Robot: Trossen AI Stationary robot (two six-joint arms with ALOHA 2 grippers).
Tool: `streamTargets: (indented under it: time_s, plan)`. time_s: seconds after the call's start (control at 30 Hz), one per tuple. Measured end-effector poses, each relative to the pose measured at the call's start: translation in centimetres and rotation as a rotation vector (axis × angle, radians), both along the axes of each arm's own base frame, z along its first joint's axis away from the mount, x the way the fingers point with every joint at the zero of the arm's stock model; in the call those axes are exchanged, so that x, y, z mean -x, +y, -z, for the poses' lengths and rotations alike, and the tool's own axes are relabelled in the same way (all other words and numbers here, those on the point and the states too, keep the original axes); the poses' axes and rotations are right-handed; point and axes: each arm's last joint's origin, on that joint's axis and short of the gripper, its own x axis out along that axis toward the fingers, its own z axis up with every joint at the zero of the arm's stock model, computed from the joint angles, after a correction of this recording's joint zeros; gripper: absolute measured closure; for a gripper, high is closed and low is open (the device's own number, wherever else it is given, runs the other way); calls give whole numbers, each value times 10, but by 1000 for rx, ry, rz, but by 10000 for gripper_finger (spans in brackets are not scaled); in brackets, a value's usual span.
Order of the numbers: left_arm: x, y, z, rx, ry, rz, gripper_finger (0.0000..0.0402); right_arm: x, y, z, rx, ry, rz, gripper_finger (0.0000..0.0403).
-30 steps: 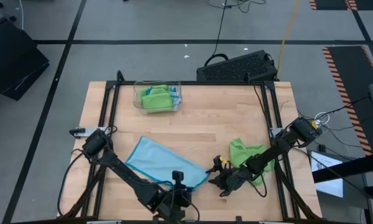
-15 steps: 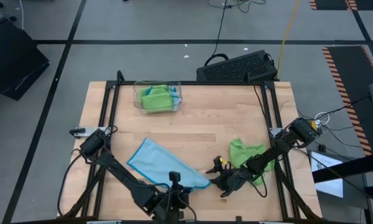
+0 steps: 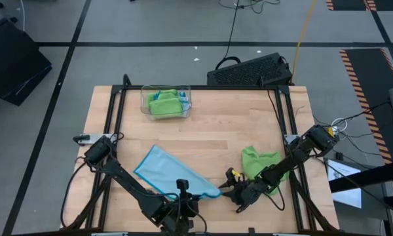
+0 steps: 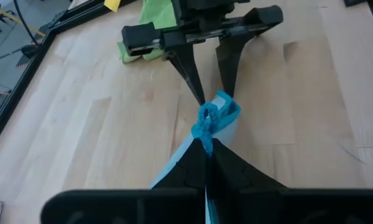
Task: Fold microfiber towels
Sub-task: Fold the blue microfiber cloth
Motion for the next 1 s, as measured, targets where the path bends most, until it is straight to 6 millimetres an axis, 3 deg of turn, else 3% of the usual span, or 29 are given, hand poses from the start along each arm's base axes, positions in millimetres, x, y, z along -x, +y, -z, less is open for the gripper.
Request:
streamTargets:
  time_s: [0.23, 0.63, 1.0]
  plan:
    - [0, 0, 0, -4, -4, -3, 394, -1, 1, -1, 2, -17, -18, 235]
    - [0, 0, 0, -3, -4, -4, 397, -2, 2, -3, 38, -53, -30, 263]
    - [2, 1, 2, 14, 21, -13, 394, -9, 7, 22, 67, -104, -69, 270]
